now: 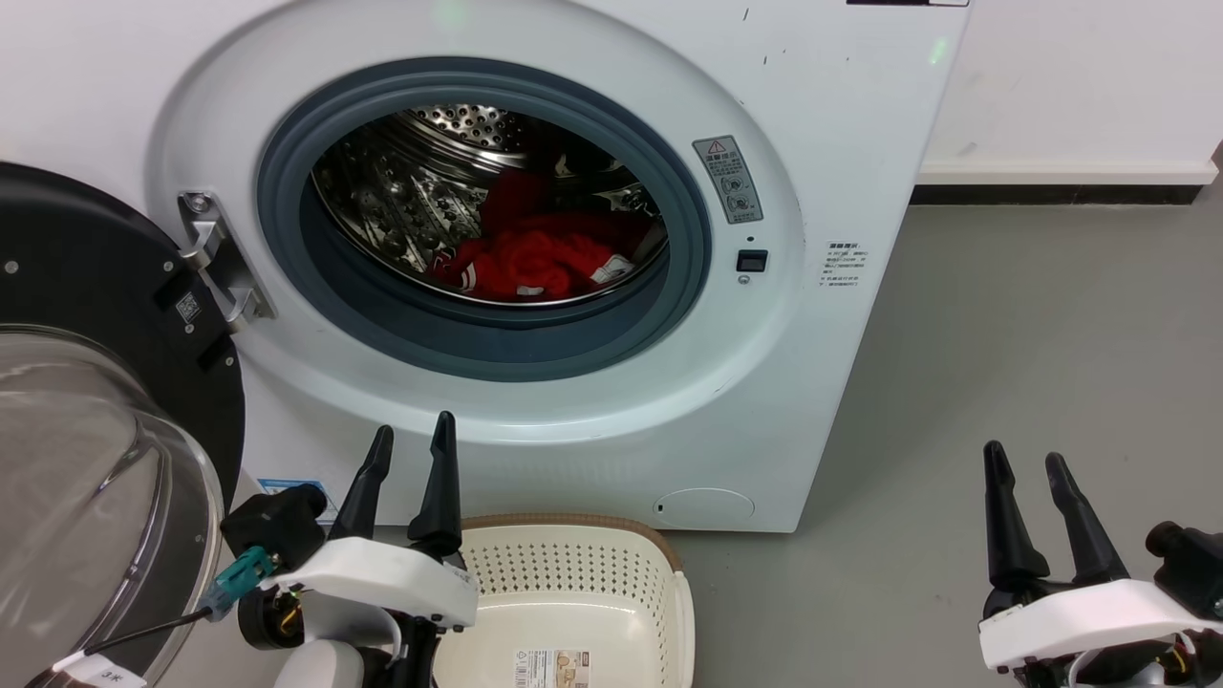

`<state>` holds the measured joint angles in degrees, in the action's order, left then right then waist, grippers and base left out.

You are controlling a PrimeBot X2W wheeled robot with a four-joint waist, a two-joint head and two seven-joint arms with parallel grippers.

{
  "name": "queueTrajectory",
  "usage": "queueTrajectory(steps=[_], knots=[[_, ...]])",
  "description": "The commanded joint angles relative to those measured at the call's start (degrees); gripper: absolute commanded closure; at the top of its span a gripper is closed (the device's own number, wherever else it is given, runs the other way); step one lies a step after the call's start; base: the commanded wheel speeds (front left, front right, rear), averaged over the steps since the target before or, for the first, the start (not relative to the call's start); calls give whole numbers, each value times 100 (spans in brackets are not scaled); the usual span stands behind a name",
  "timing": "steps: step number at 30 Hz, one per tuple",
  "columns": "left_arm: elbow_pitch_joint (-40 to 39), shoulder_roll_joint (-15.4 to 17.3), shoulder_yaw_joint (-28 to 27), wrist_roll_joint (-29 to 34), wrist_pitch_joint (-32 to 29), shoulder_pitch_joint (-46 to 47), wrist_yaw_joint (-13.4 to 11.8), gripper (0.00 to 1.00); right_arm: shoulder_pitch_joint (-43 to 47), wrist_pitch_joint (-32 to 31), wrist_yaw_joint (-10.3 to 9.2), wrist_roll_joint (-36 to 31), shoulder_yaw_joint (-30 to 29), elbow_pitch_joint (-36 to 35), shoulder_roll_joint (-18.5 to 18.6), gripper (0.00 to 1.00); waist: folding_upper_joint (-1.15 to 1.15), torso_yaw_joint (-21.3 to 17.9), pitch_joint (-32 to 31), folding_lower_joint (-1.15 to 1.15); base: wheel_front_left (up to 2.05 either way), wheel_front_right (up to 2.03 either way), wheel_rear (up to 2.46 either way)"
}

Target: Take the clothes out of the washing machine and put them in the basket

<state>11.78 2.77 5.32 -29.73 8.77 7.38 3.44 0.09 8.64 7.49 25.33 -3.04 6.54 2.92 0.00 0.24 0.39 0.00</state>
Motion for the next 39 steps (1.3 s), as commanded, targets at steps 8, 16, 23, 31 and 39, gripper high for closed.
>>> queueTrajectory(steps=[8,16,23,31,39], knots=[[65,18,86,697,147,137,-85,0,31,154,0,-648,5,10,-2,0,0,24,-12,0,0,0,0],[116,18,126,1101,239,126,-137,0,49,203,0,-1052,-6,16,-3,0,0,45,-9,0,0,0,0],[141,28,169,1504,327,139,-188,0,65,258,0,-1428,-2,17,-4,0,0,63,9,0,0,0,0],[162,38,202,1908,423,149,-236,0,73,326,-1,-1825,0,17,-5,0,0,81,30,0,0,0,0],[167,39,183,2239,517,120,-289,0,100,404,-1,-2154,32,27,-6,0,0,99,34,0,0,0,0]])
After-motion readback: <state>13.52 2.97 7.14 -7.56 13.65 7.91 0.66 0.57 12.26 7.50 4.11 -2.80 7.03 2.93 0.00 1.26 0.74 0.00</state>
